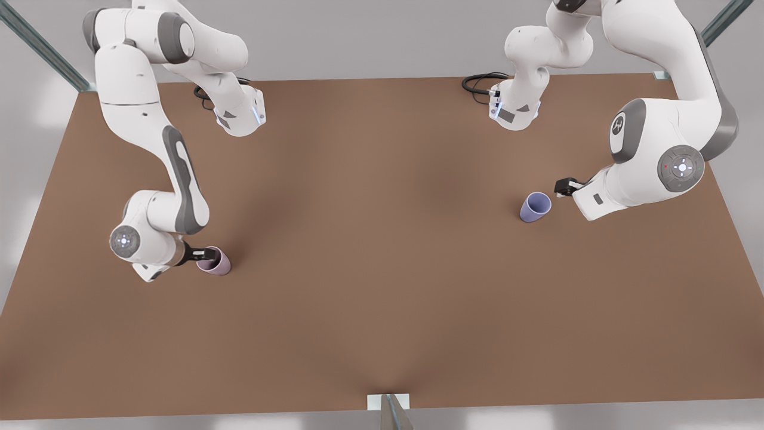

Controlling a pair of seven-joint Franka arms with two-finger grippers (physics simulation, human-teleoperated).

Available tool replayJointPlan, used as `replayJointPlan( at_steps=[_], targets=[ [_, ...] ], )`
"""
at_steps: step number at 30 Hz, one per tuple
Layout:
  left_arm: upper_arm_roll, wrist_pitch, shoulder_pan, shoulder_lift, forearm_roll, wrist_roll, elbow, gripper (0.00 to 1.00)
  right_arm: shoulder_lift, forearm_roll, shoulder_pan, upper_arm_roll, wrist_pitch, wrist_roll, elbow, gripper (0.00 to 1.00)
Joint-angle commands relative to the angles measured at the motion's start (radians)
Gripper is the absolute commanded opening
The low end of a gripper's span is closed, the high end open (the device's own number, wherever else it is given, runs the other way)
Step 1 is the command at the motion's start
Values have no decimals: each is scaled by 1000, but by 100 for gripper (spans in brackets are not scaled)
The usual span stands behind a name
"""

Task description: Stack the cups, with the pink cup at the bottom and the purple cup at the top

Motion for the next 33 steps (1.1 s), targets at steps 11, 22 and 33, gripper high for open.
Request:
replayJointPlan(
  at_steps=[11, 22, 33],
  targets=[
    [1, -2, 0, -1, 0, 3, 0, 100, 16, 47, 7, 0, 16, -7, -1, 27],
    [1, -2, 0, 0, 0, 4, 0, 100, -50, 49, 24, 0, -9, -16, 14, 21],
    [1, -2, 0, 0, 0, 3, 0, 100, -25, 96, 303, 8, -9, 223, 134, 21]
  ],
)
